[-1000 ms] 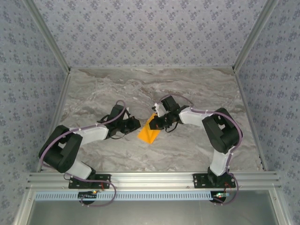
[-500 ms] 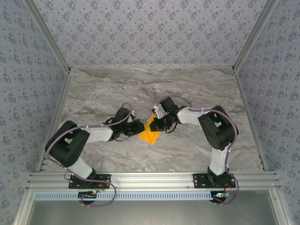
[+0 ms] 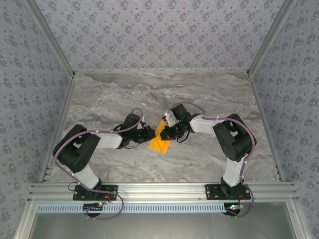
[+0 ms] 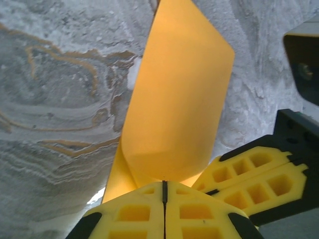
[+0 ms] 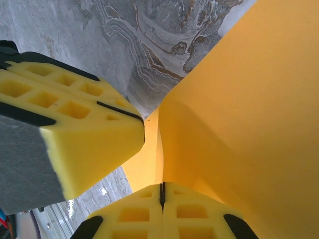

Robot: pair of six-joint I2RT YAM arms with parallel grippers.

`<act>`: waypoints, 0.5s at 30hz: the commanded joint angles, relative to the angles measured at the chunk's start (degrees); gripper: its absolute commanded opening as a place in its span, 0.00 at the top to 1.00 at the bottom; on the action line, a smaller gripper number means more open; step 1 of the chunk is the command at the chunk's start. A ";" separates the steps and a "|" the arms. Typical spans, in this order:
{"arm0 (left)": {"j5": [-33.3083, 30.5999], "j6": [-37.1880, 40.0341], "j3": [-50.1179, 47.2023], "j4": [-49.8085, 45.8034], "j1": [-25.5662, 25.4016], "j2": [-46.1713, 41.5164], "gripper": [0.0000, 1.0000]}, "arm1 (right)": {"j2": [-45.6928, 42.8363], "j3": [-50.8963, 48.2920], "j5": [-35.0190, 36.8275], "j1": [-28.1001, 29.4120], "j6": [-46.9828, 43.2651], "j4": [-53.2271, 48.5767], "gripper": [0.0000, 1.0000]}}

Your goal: Fold a paper plane with a square sheet of paper (pick it up from the middle)

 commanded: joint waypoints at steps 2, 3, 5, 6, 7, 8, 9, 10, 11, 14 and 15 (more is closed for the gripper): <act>1.52 -0.24 1.74 3.00 -0.36 1.95 0.93 | -1.13 -0.59 0.18 -0.23 0.45 -0.23 0.94; 1.61 -0.24 1.91 3.09 -0.36 2.34 0.93 | -1.06 -0.51 0.18 -0.24 0.53 -0.11 0.93; 1.83 -0.37 2.15 3.21 -0.32 3.12 0.94 | -0.90 -0.58 0.02 -0.25 0.74 0.00 0.93; 1.96 -0.41 2.16 3.31 -0.34 3.47 0.94 | -0.90 -0.58 0.05 -0.29 0.80 0.07 0.93; 1.92 -0.50 2.03 3.52 -0.40 3.74 0.94 | -0.95 -0.62 0.01 -0.26 0.93 0.05 0.92; 1.88 -0.59 2.07 3.54 -0.40 3.92 0.94 | -0.98 -0.51 -0.07 -0.27 0.95 0.08 0.91; 1.86 -0.61 1.98 3.46 -0.43 4.16 0.94 | -1.12 -0.60 0.00 -0.28 1.11 0.04 0.90; 1.68 -0.59 1.98 3.46 -0.43 4.35 0.94 | -1.34 -0.60 0.09 -0.16 1.19 0.01 0.88; 1.71 -0.59 1.94 3.35 -0.40 4.51 0.94 | -1.51 -0.74 0.17 -0.16 1.28 -0.08 0.86; 1.41 -0.59 1.78 3.40 -0.48 4.69 0.94 | -2.98 -1.26 0.96 -0.22 1.90 -0.40 0.77; 1.27 -0.61 1.68 3.44 -0.47 4.73 0.94 | -3.61 -1.76 1.29 -0.27 2.07 -0.35 0.73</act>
